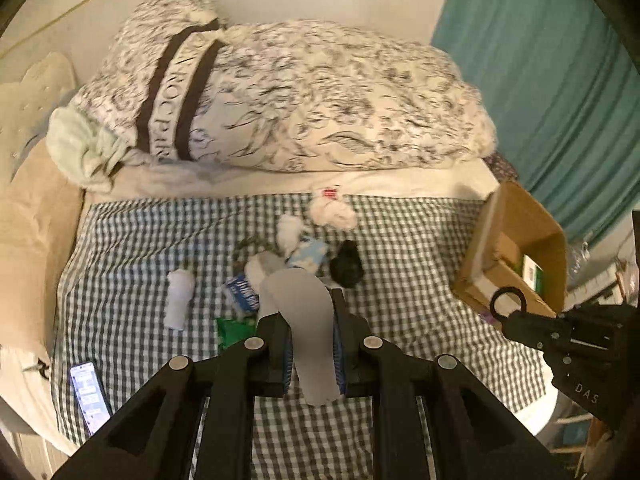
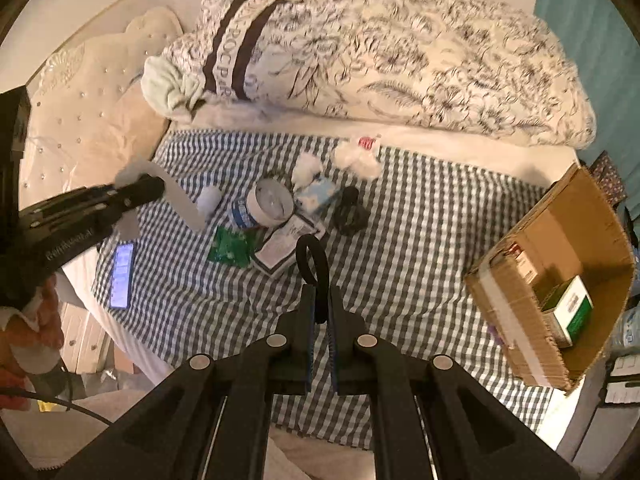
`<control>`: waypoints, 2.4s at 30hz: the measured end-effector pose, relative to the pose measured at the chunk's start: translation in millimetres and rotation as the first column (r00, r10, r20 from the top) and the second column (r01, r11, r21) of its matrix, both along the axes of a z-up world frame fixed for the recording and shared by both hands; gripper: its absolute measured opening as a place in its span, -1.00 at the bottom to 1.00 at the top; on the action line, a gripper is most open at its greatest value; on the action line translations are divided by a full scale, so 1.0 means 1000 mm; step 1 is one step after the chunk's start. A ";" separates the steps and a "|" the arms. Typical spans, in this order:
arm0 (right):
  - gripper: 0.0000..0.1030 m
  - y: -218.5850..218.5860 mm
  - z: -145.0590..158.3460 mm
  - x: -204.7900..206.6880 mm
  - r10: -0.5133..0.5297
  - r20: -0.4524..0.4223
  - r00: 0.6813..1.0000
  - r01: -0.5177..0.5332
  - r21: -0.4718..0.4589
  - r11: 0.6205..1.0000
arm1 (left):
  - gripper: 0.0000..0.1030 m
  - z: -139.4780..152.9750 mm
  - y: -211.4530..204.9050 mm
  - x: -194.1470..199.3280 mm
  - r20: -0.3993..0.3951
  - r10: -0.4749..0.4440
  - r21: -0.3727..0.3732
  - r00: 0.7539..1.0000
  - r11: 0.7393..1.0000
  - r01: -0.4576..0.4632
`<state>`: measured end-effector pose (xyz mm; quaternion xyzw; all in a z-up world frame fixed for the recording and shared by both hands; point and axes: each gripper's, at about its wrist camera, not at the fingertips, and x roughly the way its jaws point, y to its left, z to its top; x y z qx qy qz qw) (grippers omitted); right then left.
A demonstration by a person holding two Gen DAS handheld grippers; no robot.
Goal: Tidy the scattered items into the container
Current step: 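Carry the white tube and black ring to the cardboard box with both tools, then open the left tool and right tool to drop tube and ring in the box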
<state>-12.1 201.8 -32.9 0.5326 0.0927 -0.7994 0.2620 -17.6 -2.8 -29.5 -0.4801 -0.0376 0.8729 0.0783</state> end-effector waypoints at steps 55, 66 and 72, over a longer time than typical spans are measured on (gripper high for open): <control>-0.90 0.287 -0.020 -0.073 -0.541 0.076 0.837 0.544 -0.014 0.839 | -0.69 -0.006 0.381 -0.061 0.073 -0.643 -0.018 0.762 0.763 0.646; -0.70 0.310 -0.055 -0.099 -0.554 0.156 0.818 0.560 0.002 0.828 | -0.22 -0.045 0.423 -0.082 0.183 -0.666 -0.025 0.723 0.732 0.681; 0.10 0.313 -0.055 -0.100 -0.574 0.159 0.803 0.583 -0.015 0.812 | 0.77 -0.047 0.407 -0.095 0.184 -0.574 -0.063 0.798 0.804 0.592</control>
